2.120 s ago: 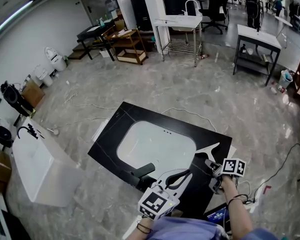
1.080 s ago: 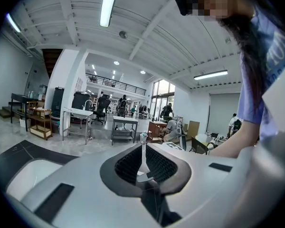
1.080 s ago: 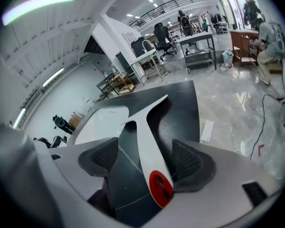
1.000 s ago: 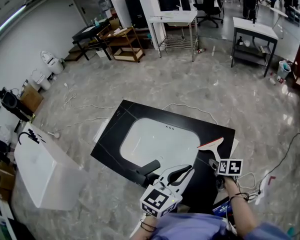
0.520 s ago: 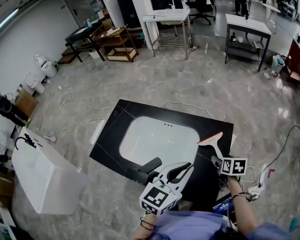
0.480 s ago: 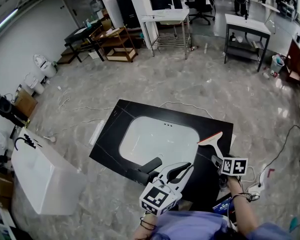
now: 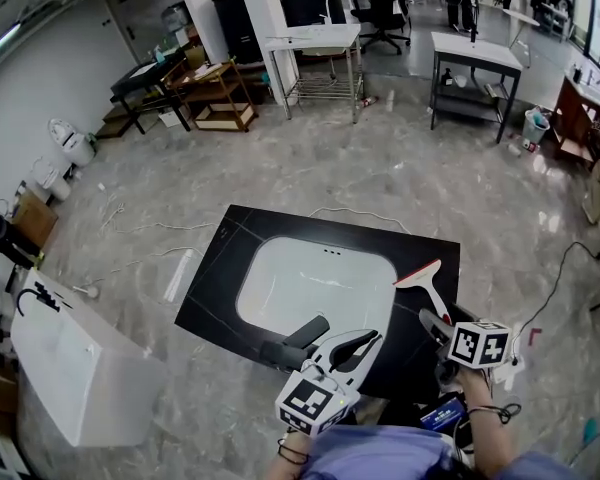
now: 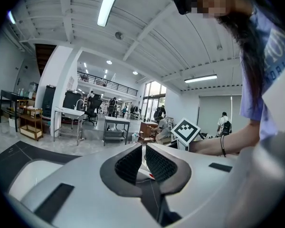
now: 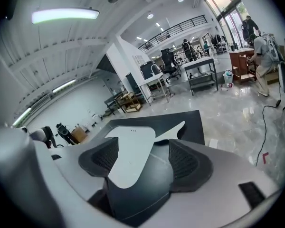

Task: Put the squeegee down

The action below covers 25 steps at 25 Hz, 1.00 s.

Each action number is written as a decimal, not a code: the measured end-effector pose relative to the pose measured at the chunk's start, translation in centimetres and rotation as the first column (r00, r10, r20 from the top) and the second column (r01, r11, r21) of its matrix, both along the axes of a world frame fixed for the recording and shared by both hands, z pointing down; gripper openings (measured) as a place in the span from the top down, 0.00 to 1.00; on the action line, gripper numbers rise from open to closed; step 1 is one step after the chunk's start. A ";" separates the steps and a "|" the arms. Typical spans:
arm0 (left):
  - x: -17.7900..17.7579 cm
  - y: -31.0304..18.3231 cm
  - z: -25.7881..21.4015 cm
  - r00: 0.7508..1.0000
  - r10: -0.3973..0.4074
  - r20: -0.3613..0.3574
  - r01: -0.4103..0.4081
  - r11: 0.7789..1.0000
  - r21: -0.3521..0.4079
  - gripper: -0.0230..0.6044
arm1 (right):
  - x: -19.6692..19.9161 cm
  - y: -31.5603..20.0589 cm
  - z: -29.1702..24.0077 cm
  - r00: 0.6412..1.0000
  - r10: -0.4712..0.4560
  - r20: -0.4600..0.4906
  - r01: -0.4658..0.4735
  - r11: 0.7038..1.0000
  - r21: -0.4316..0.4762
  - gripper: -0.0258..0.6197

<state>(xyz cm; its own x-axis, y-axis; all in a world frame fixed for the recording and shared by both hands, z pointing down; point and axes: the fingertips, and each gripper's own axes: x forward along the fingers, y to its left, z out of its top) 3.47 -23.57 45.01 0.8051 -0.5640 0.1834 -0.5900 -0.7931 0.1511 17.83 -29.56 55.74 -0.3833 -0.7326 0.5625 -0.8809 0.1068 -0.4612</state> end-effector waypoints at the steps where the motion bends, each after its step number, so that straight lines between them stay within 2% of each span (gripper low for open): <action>1: -0.4 0.1 -0.1 1.000 0.006 -0.005 -0.006 1.000 0.002 0.92 | -0.5 0.3 -0.7 1.000 0.007 0.014 -0.007 1.000 0.014 0.43; 8: -3.0 0.9 -0.5 0.998 0.063 -0.029 -0.063 0.998 0.018 0.92 | -4.6 3.0 -4.1 0.996 0.058 0.062 -0.063 0.994 0.085 0.47; 11: -4.0 1.6 -0.5 0.994 0.107 -0.036 -0.106 0.994 0.018 0.92 | -6.3 4.9 -4.1 0.990 0.109 0.095 -0.117 0.990 0.081 0.59; 18: -5.0 3.7 0.5 0.974 0.217 -0.060 -0.217 0.976 0.004 0.92 | -8.9 9.7 -4.1 0.977 0.186 0.103 -0.194 0.978 0.073 0.71; 25: -5.0 5.3 0.4 0.957 0.281 -0.073 -0.282 0.959 -0.006 0.92 | -9.6 13.3 -4.2 0.965 0.243 0.103 -0.249 0.967 0.053 0.85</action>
<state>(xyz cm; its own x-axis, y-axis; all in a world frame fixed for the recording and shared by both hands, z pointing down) -1.53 -18.31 45.42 0.9423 -0.3099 0.1270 -0.3302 -0.9228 0.1985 8.23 -16.21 51.52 -0.2361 -0.8444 0.4809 -0.8365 -0.0752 -0.5428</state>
